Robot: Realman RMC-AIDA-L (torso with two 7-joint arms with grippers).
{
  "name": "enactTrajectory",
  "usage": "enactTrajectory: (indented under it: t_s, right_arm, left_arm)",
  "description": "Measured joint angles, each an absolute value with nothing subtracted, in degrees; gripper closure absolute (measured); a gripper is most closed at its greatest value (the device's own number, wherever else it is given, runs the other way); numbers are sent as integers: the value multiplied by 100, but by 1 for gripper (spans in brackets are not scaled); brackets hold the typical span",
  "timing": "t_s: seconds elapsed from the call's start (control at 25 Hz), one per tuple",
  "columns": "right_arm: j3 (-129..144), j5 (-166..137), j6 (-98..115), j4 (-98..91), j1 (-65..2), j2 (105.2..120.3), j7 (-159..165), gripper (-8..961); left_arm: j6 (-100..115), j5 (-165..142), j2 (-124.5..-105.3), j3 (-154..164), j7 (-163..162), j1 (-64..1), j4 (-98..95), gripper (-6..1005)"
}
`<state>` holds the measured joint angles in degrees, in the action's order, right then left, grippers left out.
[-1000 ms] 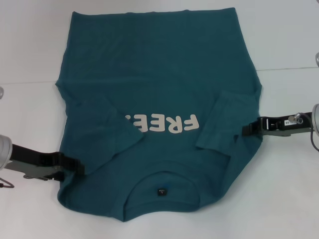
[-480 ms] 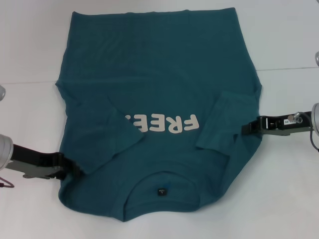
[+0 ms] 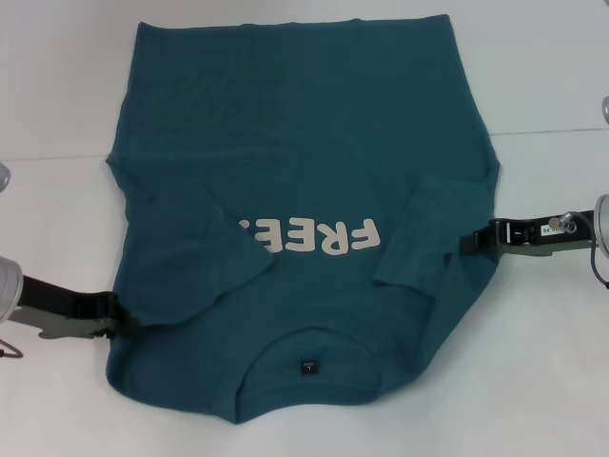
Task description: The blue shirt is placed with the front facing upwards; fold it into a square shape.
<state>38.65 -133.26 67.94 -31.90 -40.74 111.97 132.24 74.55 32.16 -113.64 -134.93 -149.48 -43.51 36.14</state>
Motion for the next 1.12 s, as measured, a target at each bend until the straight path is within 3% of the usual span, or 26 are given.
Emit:
enactTrajectory:
  t_s: [0.16,0.64,0.88,1.12]
  right_arm:
    - [3859,-13314,6793,-3190,-4072,11197,13219,917]
    - [3858,-13177,6759,-3190,-3983,11169,13193,916]
    - [3858,-13177,6792,-3190,-3894,11162,13049,917]
    - [3858,-13178,7052,-3272,-3811,11210,12681,916]
  left_arm:
    - [7429,3216,-11379,-13427,-14938,-4331,3634,902]
    - [7295,3224,-11414,-13325,-14922,-4257,3695,919]
    - [7308,3227,-11605,-13270,-14817,-4012,4181,919]
    - [7310,3264,-11666,-13280,-14661,-3868,4268,919]
